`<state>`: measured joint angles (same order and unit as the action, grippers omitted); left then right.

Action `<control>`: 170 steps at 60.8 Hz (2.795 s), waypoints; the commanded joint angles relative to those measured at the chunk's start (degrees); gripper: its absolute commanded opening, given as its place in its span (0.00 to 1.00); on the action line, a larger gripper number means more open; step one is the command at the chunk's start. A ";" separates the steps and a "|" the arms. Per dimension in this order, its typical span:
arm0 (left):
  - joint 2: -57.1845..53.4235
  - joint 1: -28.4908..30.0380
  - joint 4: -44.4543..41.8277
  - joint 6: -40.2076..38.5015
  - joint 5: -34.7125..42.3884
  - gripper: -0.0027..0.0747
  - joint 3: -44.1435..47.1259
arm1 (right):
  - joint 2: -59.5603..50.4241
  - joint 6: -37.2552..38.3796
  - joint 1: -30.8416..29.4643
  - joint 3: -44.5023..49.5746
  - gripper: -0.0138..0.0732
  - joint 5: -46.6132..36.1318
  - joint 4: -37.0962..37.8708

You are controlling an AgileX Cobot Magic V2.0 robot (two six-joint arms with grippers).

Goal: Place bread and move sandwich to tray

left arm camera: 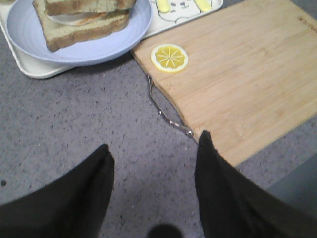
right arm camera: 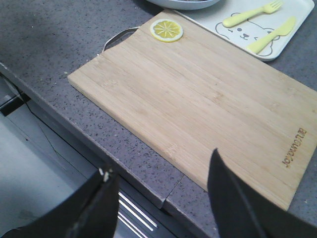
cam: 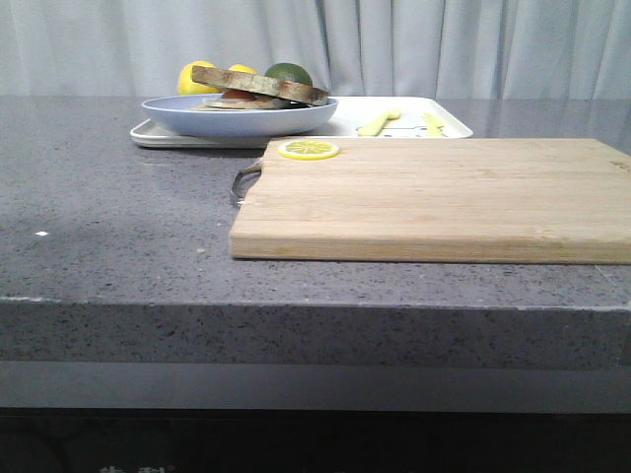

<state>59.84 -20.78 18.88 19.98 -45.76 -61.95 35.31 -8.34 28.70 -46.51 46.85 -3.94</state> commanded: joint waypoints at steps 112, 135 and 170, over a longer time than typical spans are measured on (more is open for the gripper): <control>-24.79 -2.46 -15.85 -14.89 2.96 0.01 14.41 | -0.10 -0.08 -0.24 -1.42 0.08 -5.14 0.23; -24.79 -2.46 -15.85 -14.89 3.17 0.01 14.41 | -0.10 -0.08 -0.24 -1.42 0.08 -5.14 0.23; -52.22 15.44 -16.50 -14.89 33.70 0.01 44.08 | -0.10 -0.08 -0.24 -1.42 0.08 -5.10 0.23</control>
<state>10.47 -6.73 1.59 5.57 -23.55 -21.27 35.31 -8.24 28.70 -46.51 45.79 -3.94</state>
